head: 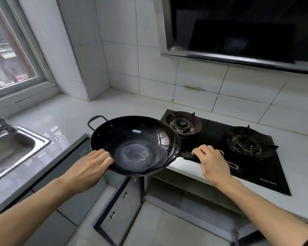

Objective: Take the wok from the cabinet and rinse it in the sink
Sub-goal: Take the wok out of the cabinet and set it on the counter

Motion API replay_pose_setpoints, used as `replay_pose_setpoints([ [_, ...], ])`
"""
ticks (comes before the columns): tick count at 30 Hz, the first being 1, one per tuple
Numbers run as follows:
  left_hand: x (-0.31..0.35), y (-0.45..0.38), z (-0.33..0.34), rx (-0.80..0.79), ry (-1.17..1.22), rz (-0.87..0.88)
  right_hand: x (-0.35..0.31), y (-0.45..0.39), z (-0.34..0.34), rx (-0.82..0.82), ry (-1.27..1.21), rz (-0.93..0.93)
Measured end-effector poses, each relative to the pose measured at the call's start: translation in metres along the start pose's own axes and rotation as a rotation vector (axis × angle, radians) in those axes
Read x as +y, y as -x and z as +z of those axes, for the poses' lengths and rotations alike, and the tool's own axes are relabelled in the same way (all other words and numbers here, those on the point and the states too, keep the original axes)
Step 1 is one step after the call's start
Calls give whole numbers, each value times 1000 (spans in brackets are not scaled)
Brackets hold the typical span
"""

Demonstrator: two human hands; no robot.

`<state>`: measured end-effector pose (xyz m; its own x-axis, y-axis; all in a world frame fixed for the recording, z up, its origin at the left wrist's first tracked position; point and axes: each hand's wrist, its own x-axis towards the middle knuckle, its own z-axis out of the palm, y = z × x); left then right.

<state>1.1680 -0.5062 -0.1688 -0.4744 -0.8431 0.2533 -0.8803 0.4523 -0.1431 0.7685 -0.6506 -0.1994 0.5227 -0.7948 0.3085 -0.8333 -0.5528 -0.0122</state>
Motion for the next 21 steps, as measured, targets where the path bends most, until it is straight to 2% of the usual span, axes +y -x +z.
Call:
replay_pose_setpoints([
  [11,-77,-51,39,-104,-10,-130,15,-124,67,-82,-71,-85],
  [21,-147,-78,90,-73,21,-125,7,-187,110,-162,-34,-75],
])
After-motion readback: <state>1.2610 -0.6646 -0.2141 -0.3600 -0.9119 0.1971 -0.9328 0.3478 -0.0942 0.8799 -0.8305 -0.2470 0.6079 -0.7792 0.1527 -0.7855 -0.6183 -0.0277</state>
